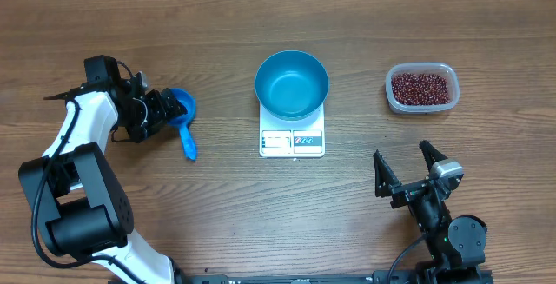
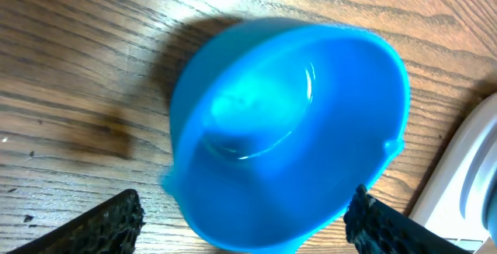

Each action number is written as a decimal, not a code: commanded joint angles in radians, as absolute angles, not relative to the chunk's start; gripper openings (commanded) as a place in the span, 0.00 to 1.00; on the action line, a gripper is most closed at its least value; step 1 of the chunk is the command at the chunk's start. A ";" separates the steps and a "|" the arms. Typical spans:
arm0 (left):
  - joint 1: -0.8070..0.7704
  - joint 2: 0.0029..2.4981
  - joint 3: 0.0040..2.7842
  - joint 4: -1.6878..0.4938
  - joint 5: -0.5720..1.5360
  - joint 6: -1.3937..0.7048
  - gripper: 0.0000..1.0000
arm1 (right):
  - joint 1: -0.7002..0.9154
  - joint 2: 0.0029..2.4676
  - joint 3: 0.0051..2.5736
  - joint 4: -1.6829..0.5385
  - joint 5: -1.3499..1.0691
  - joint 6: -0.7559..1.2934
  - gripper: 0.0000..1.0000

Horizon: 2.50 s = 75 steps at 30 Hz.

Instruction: Scoop item into bowl and weigh 150g on scale

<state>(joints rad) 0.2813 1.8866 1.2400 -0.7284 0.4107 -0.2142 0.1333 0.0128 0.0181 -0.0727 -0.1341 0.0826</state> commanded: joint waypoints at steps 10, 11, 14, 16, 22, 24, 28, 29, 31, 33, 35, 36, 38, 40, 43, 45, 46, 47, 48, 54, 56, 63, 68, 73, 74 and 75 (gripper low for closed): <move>0.280 1.843 1.261 -0.744 0.393 -0.284 0.93 | 0.138 0.004 0.008 -0.069 -0.139 0.089 1.00; 0.280 1.812 1.261 -0.742 0.392 -0.297 0.95 | 0.138 0.004 0.008 -0.069 -0.140 0.089 1.00; 0.278 1.727 1.261 -0.743 0.373 -0.301 1.00 | 0.138 0.004 0.008 -0.069 -0.139 0.089 1.00; 0.263 1.657 1.261 -0.762 0.316 -0.308 1.00 | 0.138 0.004 0.008 -0.069 -0.139 0.089 1.00; 0.058 1.484 1.261 -0.875 -0.064 -0.437 1.00 | 0.138 0.004 0.008 -0.069 -0.139 0.089 1.00; -0.049 1.469 1.261 -0.917 -0.159 -0.561 1.00 | 0.138 0.004 0.008 -0.069 -0.139 0.089 1.00; -0.162 1.484 1.261 -0.880 -0.160 -0.651 1.00 | 0.138 0.004 0.008 -0.069 -0.139 0.089 1.00; -0.181 1.484 1.261 -0.864 -0.160 -0.651 0.99 | 0.138 0.004 0.008 -0.069 -0.139 0.089 1.00; -0.194 1.484 1.260 -0.857 -0.164 -0.651 1.00 | 0.138 0.004 0.008 -0.069 -0.139 0.089 1.00; -0.197 1.484 1.261 -0.837 -0.156 -0.651 1.00 | 0.138 0.004 0.008 -0.069 -0.139 0.089 1.00; -0.197 1.484 1.261 -0.839 -0.141 -0.651 1.00 | 0.138 0.004 0.008 -0.069 -0.139 0.089 1.00; -0.196 1.485 1.260 -0.847 -0.141 -0.657 0.99 | 0.138 0.004 0.008 -0.069 -0.139 0.089 1.00; -0.196 1.485 1.259 -0.861 -0.142 -0.706 1.00 | 0.138 0.004 0.008 -0.069 -0.139 0.089 1.00; -0.196 1.489 1.250 -0.863 -0.160 -0.730 1.00 | 0.138 0.004 0.008 -0.069 -0.139 0.089 1.00; -0.195 1.515 1.236 -0.865 -0.171 -0.675 1.00 | 0.138 0.004 0.008 -0.069 -0.139 0.089 1.00; -0.195 1.534 1.232 -0.875 -0.171 -0.679 1.00 | 0.138 0.004 0.008 -0.069 -0.139 0.089 1.00; -0.194 1.547 1.232 -0.882 -0.172 -0.709 0.99 | 0.138 0.004 0.008 -0.069 -0.139 0.089 1.00; -0.191 1.555 1.232 -0.884 -0.173 -0.733 1.00 | 0.138 0.004 0.008 -0.069 -0.139 0.089 1.00; -0.187 1.564 1.232 -0.886 -0.178 -0.753 1.00 | 0.138 0.004 0.008 -0.069 -0.139 0.089 1.00; -0.136 1.646 1.232 -0.902 -0.191 -0.751 0.99 | 0.138 0.004 0.008 -0.069 -0.139 0.089 1.00; -0.129 1.678 1.232 -0.901 -0.191 -0.712 0.93 | 0.138 0.004 0.008 -0.069 -0.139 0.089 1.00; -0.127 1.736 1.231 -0.913 -0.183 -0.573 0.86 | 0.138 0.004 0.008 -0.069 -0.139 0.089 1.00; -0.095 1.752 1.230 -0.918 -0.182 -0.564 0.82 | 0.138 0.004 0.008 -0.069 -0.139 0.089 1.00; -0.070 1.763 1.224 -0.893 -0.131 -0.458 0.77 | 0.138 0.004 0.008 -0.069 -0.140 0.089 1.00; -0.070 1.765 1.221 -0.888 -0.131 -0.445 0.77 | 0.138 0.004 0.008 -0.069 -0.140 0.089 1.00; -0.070 1.766 1.216 -0.884 -0.131 -0.440 0.77 | 0.138 0.004 0.008 -0.069 -0.139 0.089 1.00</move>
